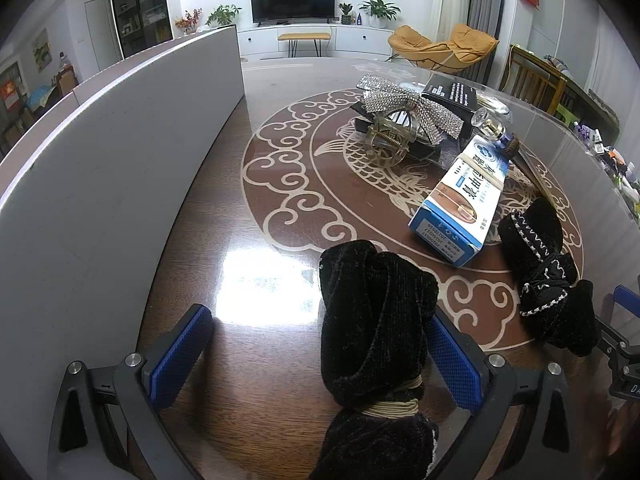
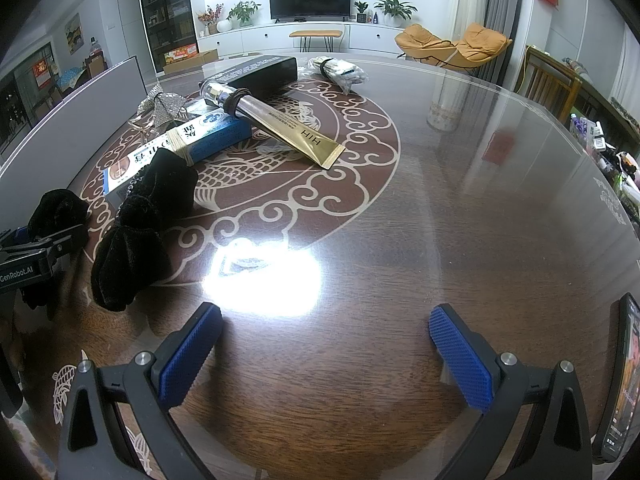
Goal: Organize objects
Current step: 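Hold the black fabric bundle in the left tool above the table, then grasp the string-tied gold tube with the right tool while the left tool holds the bundle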
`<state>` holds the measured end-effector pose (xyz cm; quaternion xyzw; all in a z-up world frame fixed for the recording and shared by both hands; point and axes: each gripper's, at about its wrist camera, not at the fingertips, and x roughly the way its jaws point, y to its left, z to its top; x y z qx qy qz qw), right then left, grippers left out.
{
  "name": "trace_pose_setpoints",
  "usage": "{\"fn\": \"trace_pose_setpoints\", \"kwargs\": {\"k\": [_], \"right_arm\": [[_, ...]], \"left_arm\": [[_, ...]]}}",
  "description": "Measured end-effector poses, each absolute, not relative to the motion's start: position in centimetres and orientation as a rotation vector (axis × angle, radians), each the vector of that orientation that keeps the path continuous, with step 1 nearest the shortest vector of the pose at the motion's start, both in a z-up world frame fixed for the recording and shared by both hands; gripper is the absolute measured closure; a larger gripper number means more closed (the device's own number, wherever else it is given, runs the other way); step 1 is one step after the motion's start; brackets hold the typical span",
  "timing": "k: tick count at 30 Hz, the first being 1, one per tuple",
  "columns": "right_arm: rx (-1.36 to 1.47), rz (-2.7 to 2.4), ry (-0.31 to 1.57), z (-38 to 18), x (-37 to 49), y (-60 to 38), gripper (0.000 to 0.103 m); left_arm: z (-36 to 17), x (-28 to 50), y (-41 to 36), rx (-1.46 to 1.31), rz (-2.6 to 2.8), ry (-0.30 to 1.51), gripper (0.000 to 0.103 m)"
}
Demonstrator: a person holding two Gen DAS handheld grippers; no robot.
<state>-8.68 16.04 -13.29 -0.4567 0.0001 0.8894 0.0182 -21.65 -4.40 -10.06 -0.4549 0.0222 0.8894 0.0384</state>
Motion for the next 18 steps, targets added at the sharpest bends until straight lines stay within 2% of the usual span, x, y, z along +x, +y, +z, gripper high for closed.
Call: {"fn": "trace_pose_setpoints", "kwargs": {"k": [10,14,15,18], "right_arm": [[-1.426,2.772,-0.003,-13.2,-8.7,16.1,0.0],[-1.505,2.859,-0.098,-12.4,-11.7,16.4,0.002],[-1.48,2.887,-0.148,-11.7,-12.7,16.3,0.005],[-1.446,2.989,-0.405,-10.0,-17.1,15.1,0.011]], "left_arm": [[-10.1,-21.7,-4.4,-1.395,2.728,0.068,0.0],[-10.0,-21.7,-4.4,-1.395,2.728,0.068,0.0],[-10.1,-21.7,-4.4,-1.395,2.728,0.068,0.0],[-10.1,-21.7,-4.4,-1.395,2.728,0.068,0.0]]}}
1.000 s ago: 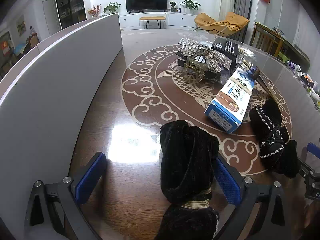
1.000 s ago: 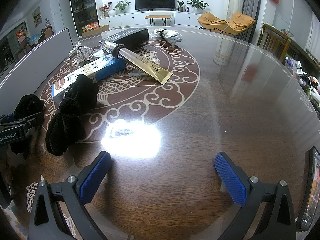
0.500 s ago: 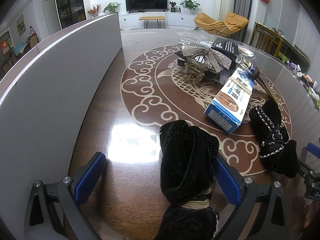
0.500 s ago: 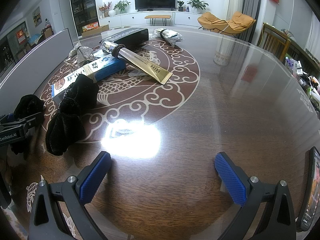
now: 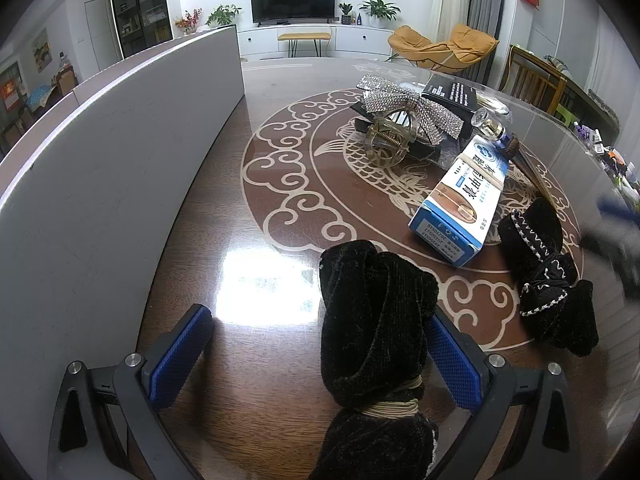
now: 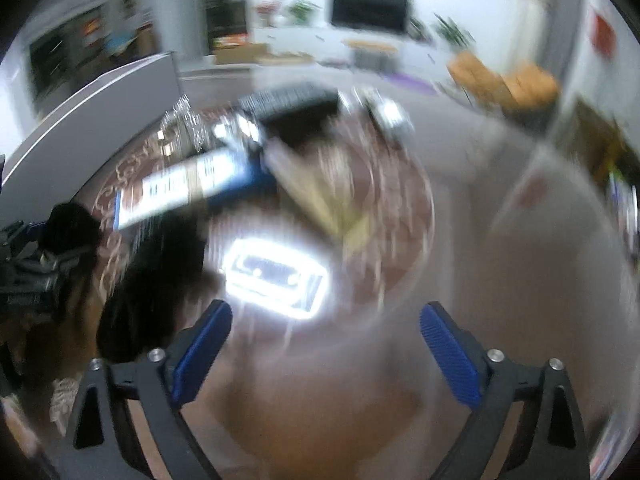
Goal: Organize objects
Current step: 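Grasp the string-tied gold tube with the right tool while the left tool holds the bundle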
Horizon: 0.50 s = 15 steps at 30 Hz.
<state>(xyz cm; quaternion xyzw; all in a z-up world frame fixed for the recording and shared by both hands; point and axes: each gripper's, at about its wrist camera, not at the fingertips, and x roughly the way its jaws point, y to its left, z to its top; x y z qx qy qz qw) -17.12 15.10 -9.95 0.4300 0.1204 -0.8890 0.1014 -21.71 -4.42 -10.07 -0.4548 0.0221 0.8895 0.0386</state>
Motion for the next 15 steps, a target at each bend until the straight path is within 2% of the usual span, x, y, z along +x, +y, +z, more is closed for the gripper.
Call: {"fn": "trace_pose_setpoints", "kwargs": {"k": [3,6,8,9,10,12,15], "right_arm": [[1.276,-2.482,0.465,-10.1,-20.8,13.6,0.027],[1.272,-2.396,0.557,-11.0,-23.6,12.1,0.028],[1.275,-2.356,0.553,-11.5,-24.7,11.3,0.028],[1.281,-2.339,0.527,-11.6,-25.1,11.1,0.037],[1.298,-2.322,0.494,-11.8,-25.4,11.0,0.054],[1.342,-2.315,0.437,-12.1,-25.5,11.2,0.076],[1.392,-2.38,0.382,-11.9,-23.8,12.1,0.08]], "left_arm": [[-10.1,-21.7,-4.4,-1.395,2.728,0.067,0.0],[-10.0,-21.7,-4.4,-1.395,2.728,0.067,0.0],[-10.0,-21.7,-4.4,-1.395,2.727,0.067,0.0],[-10.0,-21.7,-4.4,-1.395,2.727,0.067,0.0],[-10.0,-21.7,-4.4,-1.395,2.727,0.067,0.0],[-10.0,-21.7,-4.5,-1.395,2.727,0.066,0.0],[-10.0,-21.6,-4.3,-1.395,2.727,0.066,0.0]]}}
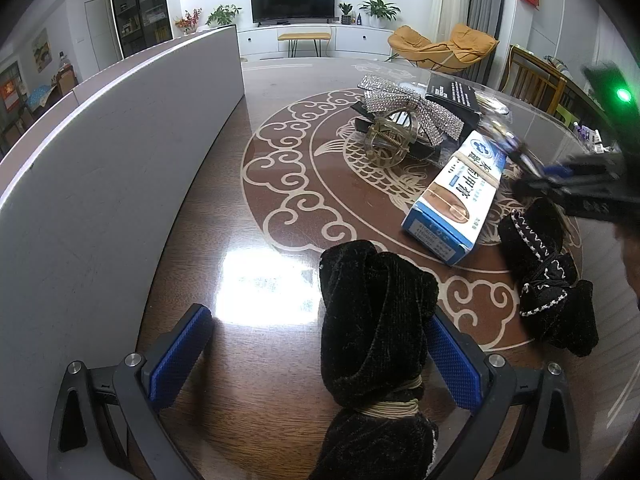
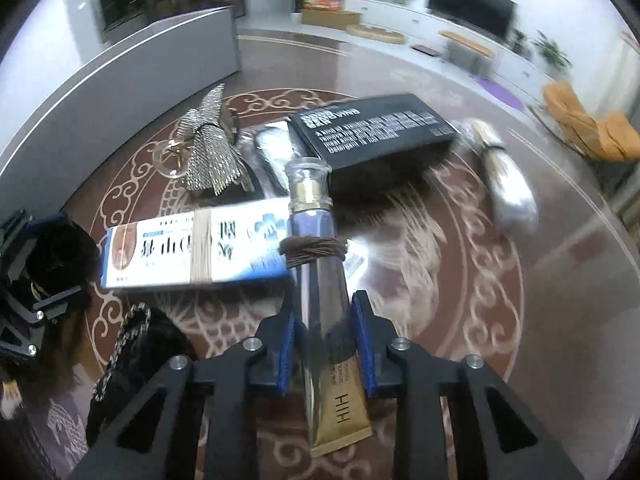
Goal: Organize objects
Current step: 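Grasp the string-tied gold tube with the right tool while the left tool holds the bundle, then lift the gold tube with the right tool while the left tool holds the bundle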
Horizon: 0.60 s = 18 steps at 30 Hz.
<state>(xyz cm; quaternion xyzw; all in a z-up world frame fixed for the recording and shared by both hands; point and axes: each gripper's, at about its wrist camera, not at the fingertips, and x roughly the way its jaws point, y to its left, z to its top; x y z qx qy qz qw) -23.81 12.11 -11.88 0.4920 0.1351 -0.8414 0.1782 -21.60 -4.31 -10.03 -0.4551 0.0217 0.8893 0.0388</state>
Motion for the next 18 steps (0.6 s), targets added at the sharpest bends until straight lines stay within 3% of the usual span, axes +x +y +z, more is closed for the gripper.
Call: {"fn": "trace_pose_setpoints", "kwargs": {"k": [6,12,14,16,18], "right_arm": [[1.574,-2.53,0.124,-11.7,-16.3,16.3,0.084],[1.514,-2.733,-0.004,-12.2,-7.9,17.9,0.083],[1.426,-2.772,-0.077,-12.3,-7.0,17.6,0.069],[1.406,-2.795,-0.04,-12.8,-7.1,17.1,0.02],[1.389,-2.81,0.028,-13.2,-7.6,16.5,0.017]], "left_arm": [[-10.0,-21.6,-4.3,-1.395,2.727,0.067,0.0],[-10.0,-21.6,-4.3,-1.395,2.727,0.066,0.0],[-10.0,-21.7,-4.3,-1.395,2.727,0.066,0.0],[-10.0,-21.7,-4.3,-1.395,2.727,0.066,0.0],[-10.0,-21.6,-4.3,-1.395,2.727,0.066,0.0]]}}
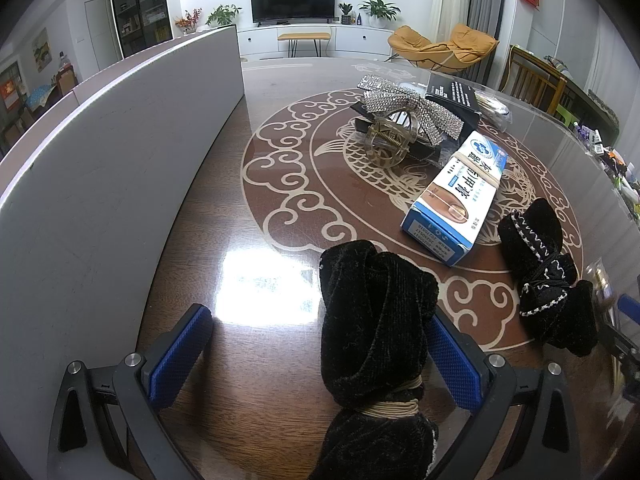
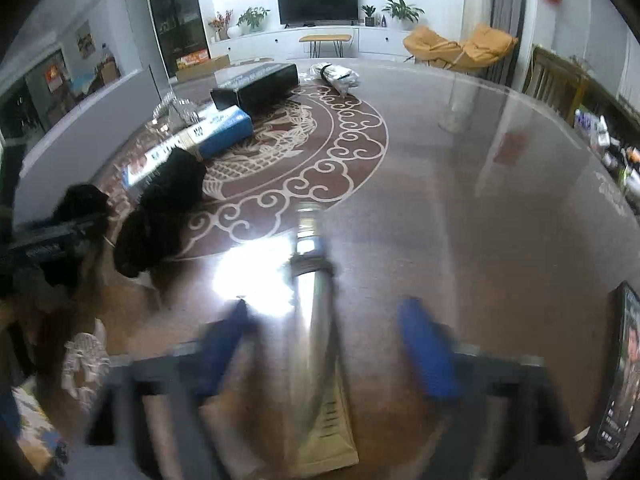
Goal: Organize objects
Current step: 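Lift the gold tube with the right tool while the left tool holds the bundle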
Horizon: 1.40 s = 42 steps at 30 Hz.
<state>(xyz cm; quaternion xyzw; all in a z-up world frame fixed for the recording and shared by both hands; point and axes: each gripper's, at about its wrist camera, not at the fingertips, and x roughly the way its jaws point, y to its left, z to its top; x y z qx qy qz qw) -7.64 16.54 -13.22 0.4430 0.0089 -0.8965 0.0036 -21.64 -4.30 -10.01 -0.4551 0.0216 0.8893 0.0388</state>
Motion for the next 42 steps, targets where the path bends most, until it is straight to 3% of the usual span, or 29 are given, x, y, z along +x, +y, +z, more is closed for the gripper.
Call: {"fn": "trace_pose_setpoints", "kwargs": {"k": [13,42], "right_arm": [[1.428,-2.824,0.014,-13.68,-8.12,17.09,0.002],[1.431,-2.825,0.014,-13.67,-8.1,17.28,0.0]], "left_arm": [[-10.04,-21.6,-4.27,-1.396,2.726,0.066,0.0],[-10.08,-21.47,-4.26,-1.395,2.727,0.066,0.0]]}}
